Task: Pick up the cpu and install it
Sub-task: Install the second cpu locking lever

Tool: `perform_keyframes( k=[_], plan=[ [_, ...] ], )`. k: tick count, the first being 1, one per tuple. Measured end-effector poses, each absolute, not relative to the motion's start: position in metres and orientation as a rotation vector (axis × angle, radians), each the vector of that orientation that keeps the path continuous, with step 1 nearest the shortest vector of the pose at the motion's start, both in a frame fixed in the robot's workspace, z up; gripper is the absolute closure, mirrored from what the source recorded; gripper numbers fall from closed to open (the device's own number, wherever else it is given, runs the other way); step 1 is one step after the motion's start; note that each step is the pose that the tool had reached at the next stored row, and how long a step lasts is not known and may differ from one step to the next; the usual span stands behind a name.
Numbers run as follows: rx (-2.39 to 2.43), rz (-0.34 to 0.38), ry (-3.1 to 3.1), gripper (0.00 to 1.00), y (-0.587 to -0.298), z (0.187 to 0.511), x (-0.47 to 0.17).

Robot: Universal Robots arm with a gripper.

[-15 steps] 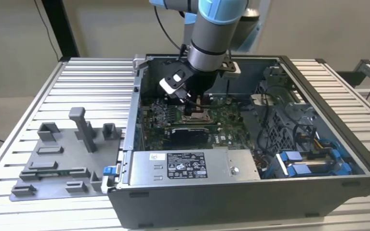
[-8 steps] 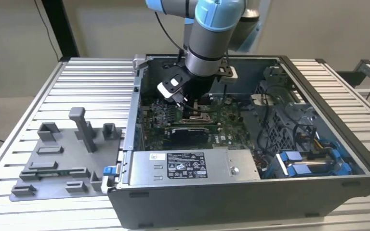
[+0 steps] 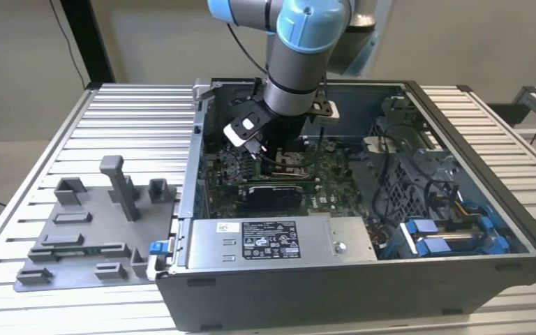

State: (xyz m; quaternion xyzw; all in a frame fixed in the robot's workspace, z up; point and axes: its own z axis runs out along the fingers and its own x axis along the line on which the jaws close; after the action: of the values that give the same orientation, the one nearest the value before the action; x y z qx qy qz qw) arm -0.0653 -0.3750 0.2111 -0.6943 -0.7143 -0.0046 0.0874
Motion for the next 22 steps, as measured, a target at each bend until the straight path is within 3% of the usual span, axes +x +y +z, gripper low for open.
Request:
perform_keyframes(
  k=[22],
  plan=[
    [-2.055, -0.059, -2.092, 1.00, -0.375, 0.198, -0.076]
  ],
)
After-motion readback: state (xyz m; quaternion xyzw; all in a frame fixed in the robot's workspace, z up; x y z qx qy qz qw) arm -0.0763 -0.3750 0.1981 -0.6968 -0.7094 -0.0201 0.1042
